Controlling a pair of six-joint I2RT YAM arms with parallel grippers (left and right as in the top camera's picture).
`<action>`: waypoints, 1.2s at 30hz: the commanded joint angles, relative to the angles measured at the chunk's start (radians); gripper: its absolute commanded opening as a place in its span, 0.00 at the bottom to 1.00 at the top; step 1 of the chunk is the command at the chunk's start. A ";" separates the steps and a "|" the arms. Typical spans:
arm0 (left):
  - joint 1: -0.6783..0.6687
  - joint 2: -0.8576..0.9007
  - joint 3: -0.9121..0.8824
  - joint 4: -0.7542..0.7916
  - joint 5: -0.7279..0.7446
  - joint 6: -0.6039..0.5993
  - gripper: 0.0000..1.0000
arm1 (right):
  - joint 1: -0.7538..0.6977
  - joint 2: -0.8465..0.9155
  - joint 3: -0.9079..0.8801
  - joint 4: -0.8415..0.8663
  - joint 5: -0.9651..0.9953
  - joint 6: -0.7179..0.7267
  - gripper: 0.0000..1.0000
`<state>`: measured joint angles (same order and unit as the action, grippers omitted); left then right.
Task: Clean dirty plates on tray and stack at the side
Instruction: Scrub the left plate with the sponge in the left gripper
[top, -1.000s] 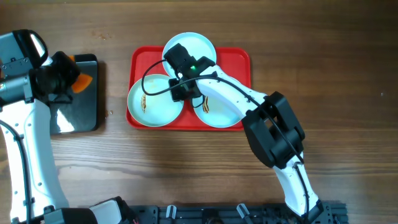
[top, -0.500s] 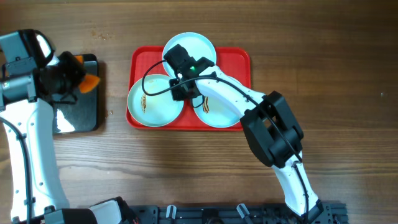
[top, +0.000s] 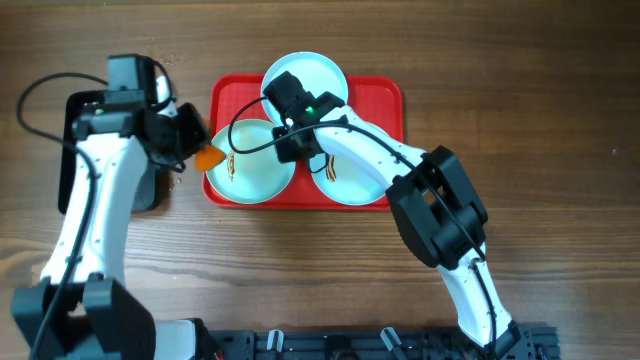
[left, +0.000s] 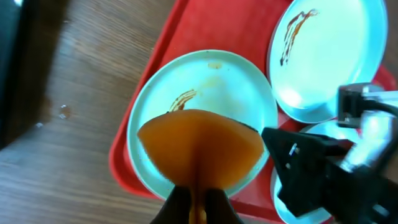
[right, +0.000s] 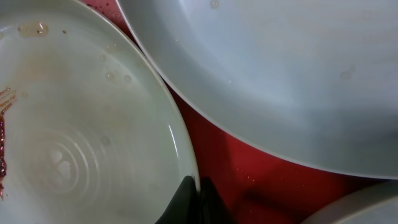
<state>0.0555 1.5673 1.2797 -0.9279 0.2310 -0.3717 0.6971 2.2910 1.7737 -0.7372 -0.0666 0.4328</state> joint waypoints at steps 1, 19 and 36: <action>-0.035 0.063 -0.046 0.078 0.013 0.005 0.04 | 0.000 0.025 -0.001 -0.010 0.006 -0.007 0.04; -0.128 0.315 -0.087 0.290 0.011 -0.003 0.04 | -0.001 0.025 -0.001 -0.015 0.006 -0.003 0.04; -0.159 0.416 -0.090 0.328 0.010 -0.001 0.04 | -0.001 0.025 -0.001 -0.008 0.006 -0.003 0.04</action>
<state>-0.0761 1.9205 1.1995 -0.6056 0.2386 -0.3721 0.6968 2.2910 1.7737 -0.7418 -0.0669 0.4335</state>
